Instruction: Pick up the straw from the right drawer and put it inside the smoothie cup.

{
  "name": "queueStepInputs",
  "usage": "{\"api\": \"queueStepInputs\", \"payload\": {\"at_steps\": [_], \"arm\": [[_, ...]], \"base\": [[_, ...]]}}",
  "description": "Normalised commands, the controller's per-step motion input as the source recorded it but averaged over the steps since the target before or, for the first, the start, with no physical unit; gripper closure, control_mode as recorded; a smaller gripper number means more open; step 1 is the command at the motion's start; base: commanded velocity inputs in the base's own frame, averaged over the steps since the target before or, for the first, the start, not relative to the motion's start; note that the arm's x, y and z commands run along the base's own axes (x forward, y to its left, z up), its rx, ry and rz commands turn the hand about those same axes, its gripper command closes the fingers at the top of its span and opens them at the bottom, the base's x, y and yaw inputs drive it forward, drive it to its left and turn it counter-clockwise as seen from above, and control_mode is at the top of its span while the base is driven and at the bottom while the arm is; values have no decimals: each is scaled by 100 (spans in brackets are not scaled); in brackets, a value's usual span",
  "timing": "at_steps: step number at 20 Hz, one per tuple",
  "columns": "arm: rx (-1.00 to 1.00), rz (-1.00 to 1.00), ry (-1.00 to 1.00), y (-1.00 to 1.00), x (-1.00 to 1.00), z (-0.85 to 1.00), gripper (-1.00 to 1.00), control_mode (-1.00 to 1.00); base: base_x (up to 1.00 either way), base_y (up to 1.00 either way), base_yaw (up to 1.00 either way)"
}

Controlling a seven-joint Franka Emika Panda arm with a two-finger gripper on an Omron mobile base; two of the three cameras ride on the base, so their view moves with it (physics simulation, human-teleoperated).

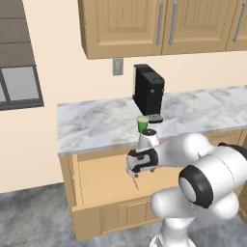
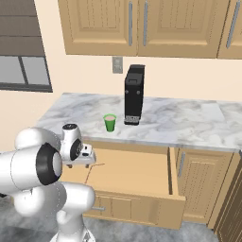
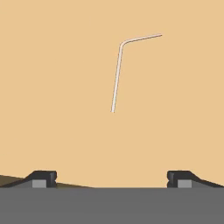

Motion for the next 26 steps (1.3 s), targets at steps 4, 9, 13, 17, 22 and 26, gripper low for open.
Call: {"api": "queueStepInputs", "payload": {"at_steps": [4,9,13,17,22,26], "arm": [[0,-5,0,0,19,-29,-100,-100],[0,-5,0,0,29,-29,-100,-100],[0,-4,0,0,25,-28,-100,-100],[0,-2,0,4,20,-24,-100,-100],[0,-2,0,15,18,-23,-100,-100],[0,-2,0,17,24,-21,-100,-100]], "base": [[0,0,0],[0,0,0],[0,0,0],[0,0,0],[0,0,0],[0,0,0]]}}
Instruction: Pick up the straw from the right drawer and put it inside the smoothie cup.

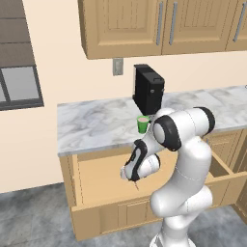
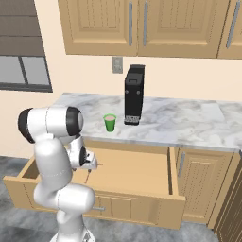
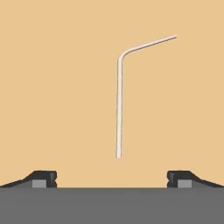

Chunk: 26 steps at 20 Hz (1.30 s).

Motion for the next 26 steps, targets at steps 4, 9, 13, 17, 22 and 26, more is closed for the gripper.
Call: {"api": "queueStepInputs", "payload": {"at_steps": [4,9,13,17,22,26], "arm": [[0,-2,0,7,26,-19,-100,-100],[0,-2,0,0,25,-21,-100,-100],[0,-2,0,0,22,-23,-100,-100],[0,-1,0,0,20,-24,-100,-100],[0,-1,0,0,23,-21,-100,-100],[0,0,0,0,22,-24,-100,-100]], "base": [[0,0,0],[0,0,0],[0,0,0],[0,0,0],[0,0,0],[0,0,0]]}}
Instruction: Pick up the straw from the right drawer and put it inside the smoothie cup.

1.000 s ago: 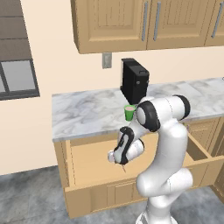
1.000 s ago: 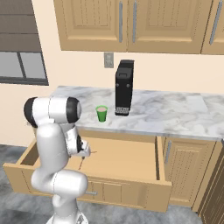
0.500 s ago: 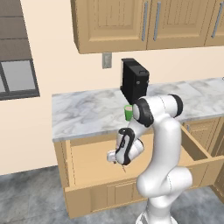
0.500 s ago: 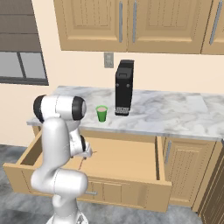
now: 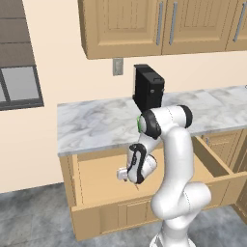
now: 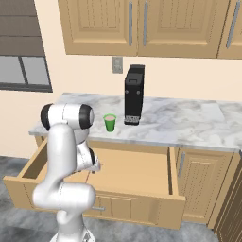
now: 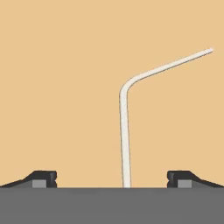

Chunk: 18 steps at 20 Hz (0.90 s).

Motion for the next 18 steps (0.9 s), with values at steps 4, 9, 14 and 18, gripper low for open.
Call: {"api": "queueStepInputs", "payload": {"at_steps": [4,9,14,18], "arm": [[0,0,0,0,19,-27,-100,-100],[0,0,0,0,13,-39,-100,-100],[0,0,0,0,11,-41,100,-100],[0,0,13,-23,-19,-28,100,-100]], "base": [[0,0,0],[0,0,0],[0,0,0],[0,0,0]]}}
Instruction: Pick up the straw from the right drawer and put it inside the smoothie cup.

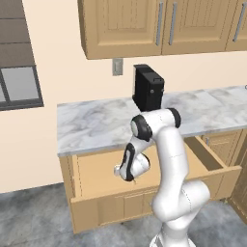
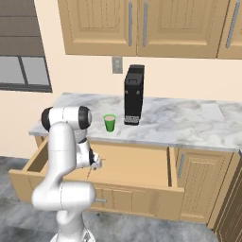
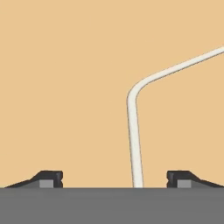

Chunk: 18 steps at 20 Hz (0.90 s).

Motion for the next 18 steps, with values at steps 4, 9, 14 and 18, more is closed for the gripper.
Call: {"api": "queueStepInputs", "payload": {"at_steps": [4,9,14,18], "arm": [[0,0,34,-38,-60,-22,100,-100],[0,0,29,-34,-55,-20,100,-100],[0,0,8,-27,-26,-24,100,-100],[0,0,0,-17,-16,-18,100,-100]], "base": [[0,0,0],[0,0,0],[0,0,0],[0,0,0]]}}
